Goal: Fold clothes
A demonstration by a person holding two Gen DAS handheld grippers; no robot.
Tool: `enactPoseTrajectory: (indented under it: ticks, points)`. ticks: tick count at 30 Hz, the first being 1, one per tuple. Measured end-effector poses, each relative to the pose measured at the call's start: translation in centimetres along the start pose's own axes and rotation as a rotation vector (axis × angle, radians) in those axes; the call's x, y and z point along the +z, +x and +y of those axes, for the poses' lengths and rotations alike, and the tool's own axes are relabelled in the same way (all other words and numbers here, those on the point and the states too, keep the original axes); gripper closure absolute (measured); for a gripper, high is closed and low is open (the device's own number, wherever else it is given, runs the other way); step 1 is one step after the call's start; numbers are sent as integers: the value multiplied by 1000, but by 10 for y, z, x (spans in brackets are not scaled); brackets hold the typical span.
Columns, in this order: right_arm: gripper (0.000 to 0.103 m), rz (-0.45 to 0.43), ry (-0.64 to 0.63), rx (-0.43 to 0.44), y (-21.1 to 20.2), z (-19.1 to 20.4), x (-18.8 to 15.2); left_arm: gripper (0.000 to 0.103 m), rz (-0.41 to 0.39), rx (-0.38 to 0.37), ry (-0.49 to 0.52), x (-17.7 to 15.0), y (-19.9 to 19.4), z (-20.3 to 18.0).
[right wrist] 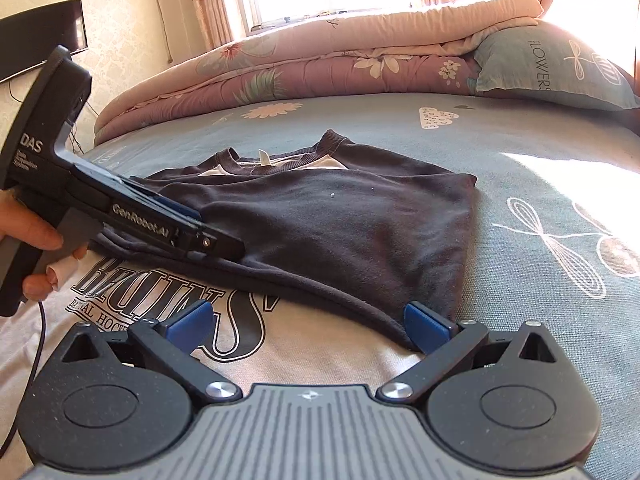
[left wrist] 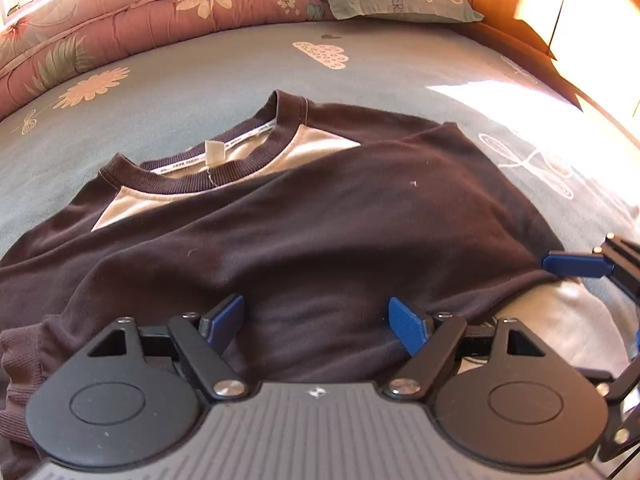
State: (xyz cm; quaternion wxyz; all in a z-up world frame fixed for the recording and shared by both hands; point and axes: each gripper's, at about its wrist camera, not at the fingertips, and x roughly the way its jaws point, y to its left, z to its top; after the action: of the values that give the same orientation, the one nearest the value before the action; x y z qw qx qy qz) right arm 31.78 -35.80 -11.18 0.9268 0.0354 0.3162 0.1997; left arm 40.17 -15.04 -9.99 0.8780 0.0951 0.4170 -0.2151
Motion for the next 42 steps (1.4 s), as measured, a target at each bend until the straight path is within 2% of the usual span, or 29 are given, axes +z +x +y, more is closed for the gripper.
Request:
enactPoseTrajectory:
  ticks: [4,6,12,14,17,18,19,23,25,27,28,32,34,35,36,38,42]
  points:
    - [0,-16,58,53,-11,-12,3,20,23,-32,-42,-21,-20,16]
    - [0,-33,104,66,-14,-19,5,21,54,-39,-85,-14,-26,24]
    - [0,-32,116,62,-11,-21,4,21,-64,-192,-211,27,-14,29]
    - [0,-28,105,59,-9,-20,3,21,-75,-255,-272,35,1,30]
    - [0,-23,88,56,-7,-19,2,22,-33,-307,-414,34,24,40]
    - [0,-22,82,54,-7,-18,1,22,-47,-319,-434,32,24,46]
    - [0,-20,76,53,-6,-17,1,21,-63,-303,-438,29,21,52]
    - [0,-21,88,59,-6,-19,1,22,-70,-98,-426,15,4,90]
    - [0,-19,86,58,-6,-19,1,23,-83,-59,-457,7,-5,111]
    - [0,-20,86,60,-6,-20,1,24,-84,-65,-490,7,-14,115]
    - [0,-21,90,63,-7,-21,1,24,-96,-92,-490,8,-18,112]
    - [0,-23,106,82,-10,-24,2,21,-103,-180,-385,11,-25,81]
    - [0,-25,117,99,-13,-27,2,20,-57,-164,-328,9,-20,67]
    - [0,-30,118,107,-17,-30,2,20,-13,-120,-316,6,-14,64]
    - [0,-35,119,114,-21,-33,2,24,-4,-84,-307,4,-13,62]
    - [0,-46,121,128,-29,-40,3,23,-11,-47,-291,2,-18,57]
    - [0,-93,179,88,-48,-67,1,22,-40,-121,-209,12,-33,27]
